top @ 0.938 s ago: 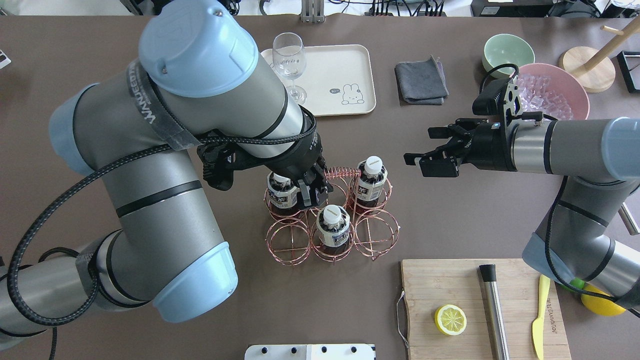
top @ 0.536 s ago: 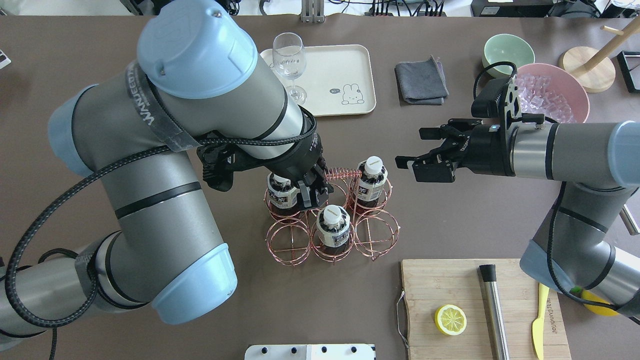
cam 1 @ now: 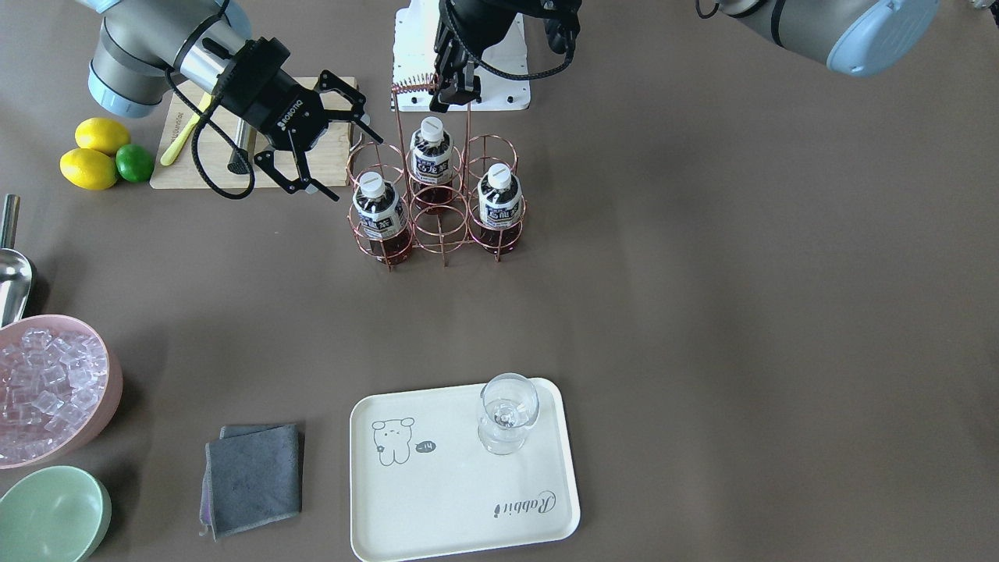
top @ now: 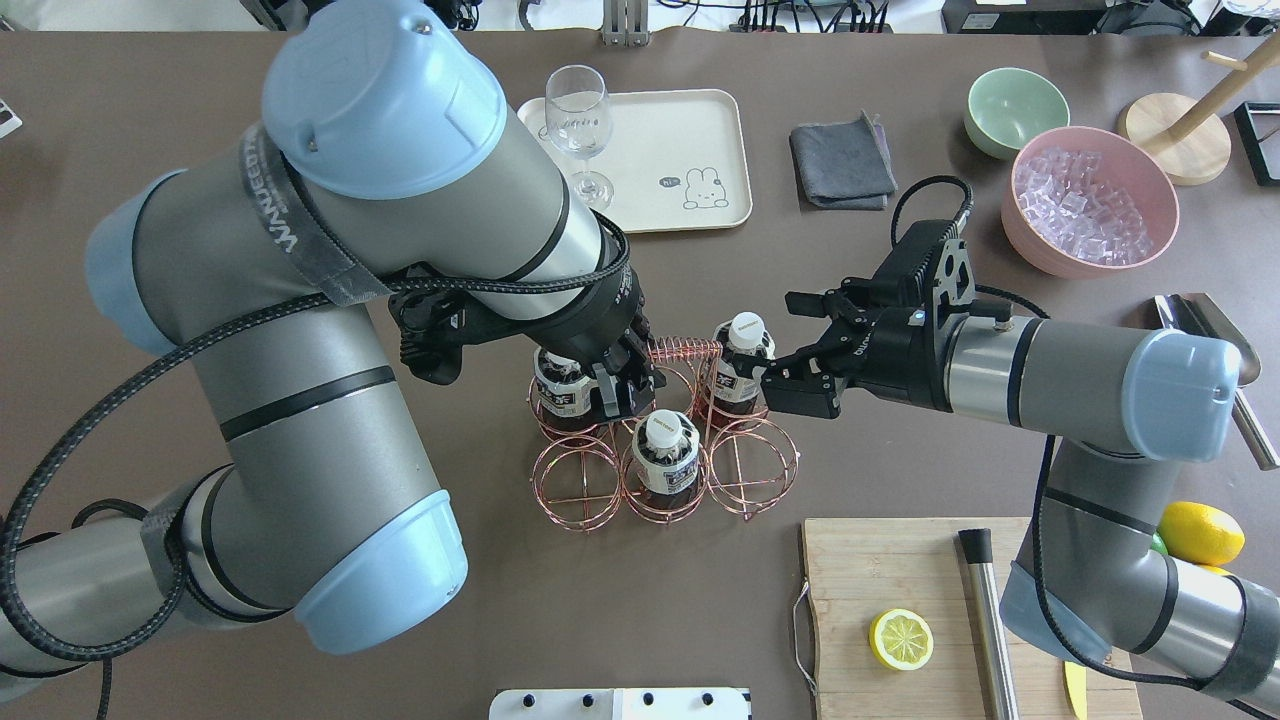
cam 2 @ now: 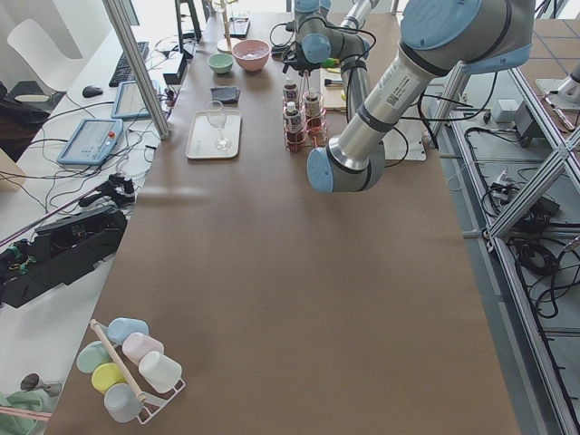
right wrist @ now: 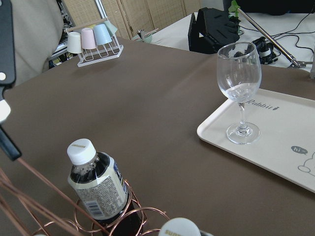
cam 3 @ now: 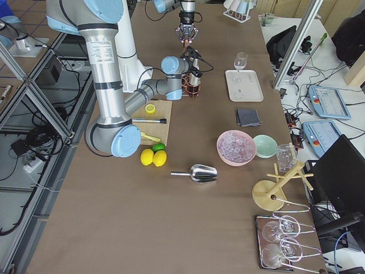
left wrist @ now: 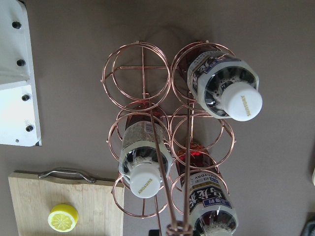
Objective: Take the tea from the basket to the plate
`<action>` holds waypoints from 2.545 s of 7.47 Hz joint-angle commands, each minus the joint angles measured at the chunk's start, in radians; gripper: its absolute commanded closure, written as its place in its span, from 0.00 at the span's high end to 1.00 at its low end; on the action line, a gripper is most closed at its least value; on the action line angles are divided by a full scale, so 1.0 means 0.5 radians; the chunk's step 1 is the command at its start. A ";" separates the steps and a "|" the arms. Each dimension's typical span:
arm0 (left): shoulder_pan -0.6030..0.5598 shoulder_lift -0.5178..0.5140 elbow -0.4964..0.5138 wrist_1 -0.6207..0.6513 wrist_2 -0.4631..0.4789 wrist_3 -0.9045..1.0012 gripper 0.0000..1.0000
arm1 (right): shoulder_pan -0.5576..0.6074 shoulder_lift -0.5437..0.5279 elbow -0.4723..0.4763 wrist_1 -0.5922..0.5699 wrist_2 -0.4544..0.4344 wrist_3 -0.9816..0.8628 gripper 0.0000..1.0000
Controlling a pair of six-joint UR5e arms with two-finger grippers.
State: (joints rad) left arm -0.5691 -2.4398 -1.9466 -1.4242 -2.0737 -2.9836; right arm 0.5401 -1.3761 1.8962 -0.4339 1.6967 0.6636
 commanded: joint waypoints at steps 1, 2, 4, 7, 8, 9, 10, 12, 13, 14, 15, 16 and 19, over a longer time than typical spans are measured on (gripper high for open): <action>-0.003 0.005 -0.015 0.007 -0.001 0.000 0.00 | -0.202 0.003 -0.019 -0.013 -0.379 -0.194 1.00; -0.003 0.008 -0.015 0.014 -0.001 0.000 0.00 | -0.221 0.003 -0.019 -0.031 -0.432 -0.244 1.00; -0.006 0.014 -0.009 0.014 -0.001 0.000 0.00 | -0.224 0.016 -0.013 -0.074 -0.497 -0.272 0.99; -0.003 0.014 0.003 0.014 -0.001 0.000 0.00 | -0.221 0.025 -0.010 -0.077 -0.531 -0.330 0.95; -0.003 0.011 0.009 0.014 0.003 0.000 0.00 | -0.215 0.055 -0.010 -0.098 -0.537 -0.333 0.94; -0.003 0.011 0.009 0.011 0.003 0.000 0.00 | -0.191 0.058 -0.010 -0.108 -0.534 -0.342 0.92; -0.003 0.011 0.009 0.011 0.000 0.000 0.00 | -0.187 0.062 -0.010 -0.117 -0.534 -0.345 0.90; 0.000 0.002 0.015 0.011 -0.001 0.000 0.00 | -0.184 0.059 -0.010 -0.117 -0.537 -0.345 0.73; 0.000 -0.002 0.018 0.011 -0.001 0.000 0.00 | -0.184 0.062 -0.016 -0.117 -0.540 -0.345 0.62; 0.000 -0.002 0.015 0.011 -0.001 0.000 0.00 | -0.184 0.062 -0.016 -0.117 -0.552 -0.342 0.58; 0.000 -0.005 0.018 0.011 -0.001 0.000 0.00 | -0.187 0.065 -0.019 -0.117 -0.555 -0.342 0.58; 0.000 -0.005 0.018 0.011 -0.001 0.003 0.00 | -0.197 0.062 -0.022 -0.117 -0.574 -0.342 0.58; 0.000 -0.005 0.018 0.010 -0.001 0.003 0.00 | -0.200 0.062 -0.019 -0.117 -0.580 -0.342 0.30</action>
State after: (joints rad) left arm -0.5691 -2.4420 -1.9375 -1.4195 -2.0739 -2.9822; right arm 0.4411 -1.3452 1.8856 -0.4924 1.4085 0.4924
